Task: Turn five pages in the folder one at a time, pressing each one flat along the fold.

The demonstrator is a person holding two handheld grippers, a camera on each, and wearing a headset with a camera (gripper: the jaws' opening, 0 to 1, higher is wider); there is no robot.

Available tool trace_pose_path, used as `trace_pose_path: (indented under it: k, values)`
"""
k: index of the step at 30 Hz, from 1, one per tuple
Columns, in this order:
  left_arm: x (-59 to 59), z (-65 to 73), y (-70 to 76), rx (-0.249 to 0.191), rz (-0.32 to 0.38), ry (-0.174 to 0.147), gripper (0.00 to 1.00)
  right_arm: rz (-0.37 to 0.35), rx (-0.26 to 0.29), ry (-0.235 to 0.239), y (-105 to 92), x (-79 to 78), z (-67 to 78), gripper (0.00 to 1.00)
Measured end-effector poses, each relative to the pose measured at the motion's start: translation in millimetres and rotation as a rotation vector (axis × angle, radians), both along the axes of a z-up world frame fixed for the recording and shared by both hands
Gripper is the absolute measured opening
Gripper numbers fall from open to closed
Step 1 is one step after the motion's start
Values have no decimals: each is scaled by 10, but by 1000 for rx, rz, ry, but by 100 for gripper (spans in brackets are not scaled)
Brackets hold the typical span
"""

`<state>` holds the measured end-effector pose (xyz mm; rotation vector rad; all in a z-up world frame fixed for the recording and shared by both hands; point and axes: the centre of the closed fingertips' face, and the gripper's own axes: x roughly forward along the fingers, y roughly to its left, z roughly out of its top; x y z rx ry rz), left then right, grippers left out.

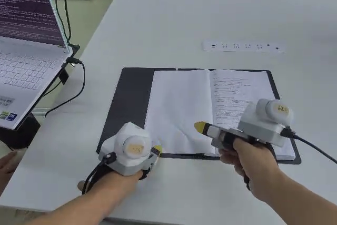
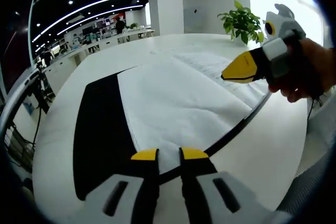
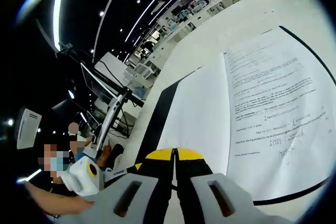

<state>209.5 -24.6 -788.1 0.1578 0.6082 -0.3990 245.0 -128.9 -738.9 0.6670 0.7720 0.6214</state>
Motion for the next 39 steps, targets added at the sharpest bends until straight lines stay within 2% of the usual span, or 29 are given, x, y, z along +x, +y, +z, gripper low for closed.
trace_pose_path:
  k: [1,2,5,8,12,15,18,21,22,24,26,29,33,39]
  values:
    - [-14,-7,0,13,-5,-12,14,-9,21,18,-18,48,-8,0]
    - [-10,-6,-2,13,-3,-14,14,-13,23,29,-37,85,-27,0]
    - [-7,7,-3,19,3,-17,14,-40,76,85,-76,205,-61,0]
    - [-8,4,0,21,1,-26,14,-83,140,158,-130,356,-114,0]
    - [-10,2,3,20,5,-28,14,-74,175,206,-131,477,-151,0]
    - [-13,2,4,16,7,-30,14,-101,231,270,-128,567,-173,0]
    - [-17,0,8,13,11,-37,14,-104,230,292,-135,656,-233,0]
    - [-17,0,7,10,12,-43,14,-125,265,346,-131,734,-279,0]
    - [-16,-2,9,7,13,-46,14,-142,257,380,-147,742,-331,0]
    - [-18,-2,8,4,15,-49,14,-141,251,376,-161,782,-370,0]
    - [-16,-4,11,1,17,-50,14,-173,260,417,-196,809,-425,0]
    - [-8,-16,19,-2,20,-53,14,-186,307,443,-192,877,-437,0]
    - [-12,-14,19,-8,31,-57,14,-200,334,441,-176,958,-412,0]
    - [-5,-25,27,-11,37,-59,14,-272,400,458,-207,1157,-401,0]
